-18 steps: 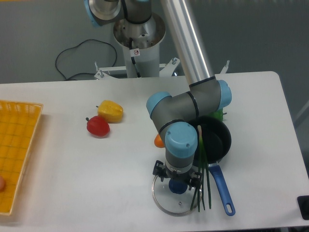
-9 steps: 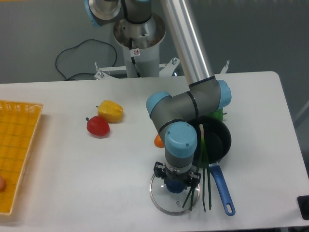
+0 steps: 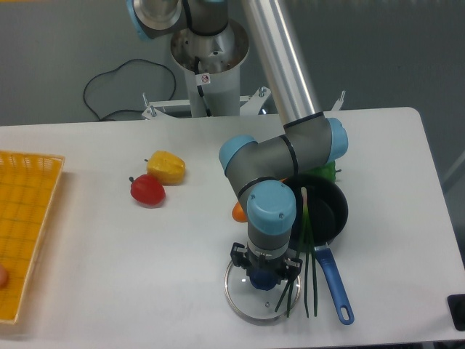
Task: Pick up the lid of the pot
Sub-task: 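Lift the glass lid by its knob and move it away from the pot, then hold the glass lid raised above the table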
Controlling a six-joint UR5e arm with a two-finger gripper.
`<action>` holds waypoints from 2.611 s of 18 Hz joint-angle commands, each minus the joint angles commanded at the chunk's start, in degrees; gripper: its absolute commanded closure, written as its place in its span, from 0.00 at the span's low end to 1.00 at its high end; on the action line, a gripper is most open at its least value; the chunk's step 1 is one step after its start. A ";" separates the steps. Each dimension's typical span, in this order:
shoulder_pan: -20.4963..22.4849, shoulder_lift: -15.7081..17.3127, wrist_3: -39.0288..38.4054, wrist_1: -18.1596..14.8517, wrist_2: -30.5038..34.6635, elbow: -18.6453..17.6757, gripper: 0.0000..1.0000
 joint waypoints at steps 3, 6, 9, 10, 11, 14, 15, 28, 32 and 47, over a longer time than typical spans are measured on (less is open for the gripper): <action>-0.18 0.00 -1.05 -0.09 0.09 -0.09 0.34; -0.53 0.62 -1.06 -0.09 0.09 -0.53 0.34; -0.70 1.40 -1.06 -0.26 0.17 -0.97 0.34; -0.70 2.02 -0.97 -0.35 0.17 -1.05 0.34; -0.97 2.81 -0.88 -0.44 0.09 -1.32 0.34; -2.37 4.22 -0.88 -0.44 0.26 -1.41 0.34; -2.90 4.57 -0.88 -0.44 0.26 -1.49 0.34; -4.22 8.61 0.70 -5.62 0.70 -1.67 0.34; -4.84 9.41 3.86 -5.71 1.05 -2.46 0.34; -4.66 9.76 4.66 -6.15 1.05 -2.90 0.34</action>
